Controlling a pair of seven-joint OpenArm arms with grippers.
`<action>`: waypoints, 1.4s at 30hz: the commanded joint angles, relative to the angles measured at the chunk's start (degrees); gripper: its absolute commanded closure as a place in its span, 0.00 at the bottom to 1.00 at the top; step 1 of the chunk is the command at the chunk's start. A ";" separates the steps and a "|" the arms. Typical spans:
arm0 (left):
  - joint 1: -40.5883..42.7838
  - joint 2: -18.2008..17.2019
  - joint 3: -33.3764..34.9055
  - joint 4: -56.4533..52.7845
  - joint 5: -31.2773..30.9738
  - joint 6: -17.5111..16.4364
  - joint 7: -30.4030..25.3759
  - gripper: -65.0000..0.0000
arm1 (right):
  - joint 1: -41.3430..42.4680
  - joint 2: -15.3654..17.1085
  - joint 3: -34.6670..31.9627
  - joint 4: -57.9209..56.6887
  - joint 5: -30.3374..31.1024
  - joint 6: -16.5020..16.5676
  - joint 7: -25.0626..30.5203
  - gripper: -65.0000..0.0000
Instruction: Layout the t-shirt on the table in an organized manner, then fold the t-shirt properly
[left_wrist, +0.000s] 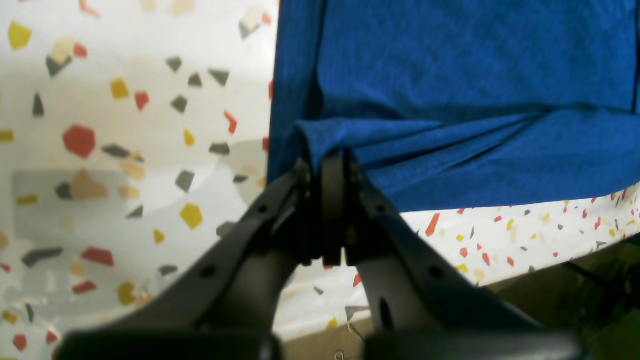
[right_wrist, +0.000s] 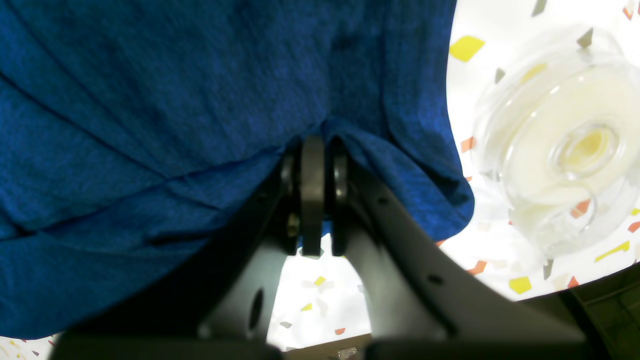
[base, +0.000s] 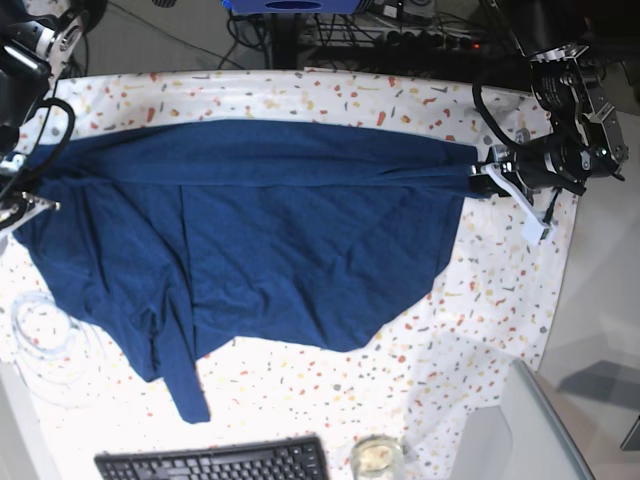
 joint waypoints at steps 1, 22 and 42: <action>-0.58 -0.58 -0.08 0.80 -0.78 -0.05 -0.57 1.00 | 0.96 1.19 -0.03 0.87 -0.06 -0.27 0.17 1.00; -1.20 -0.49 0.01 0.80 -0.87 3.12 -5.67 1.00 | 0.79 1.19 -0.12 0.95 -0.06 -0.27 0.34 1.00; -4.19 -0.49 -0.52 -4.30 -1.13 2.94 -10.06 0.26 | -2.56 0.75 0.41 14.05 -0.06 -0.36 0.60 0.44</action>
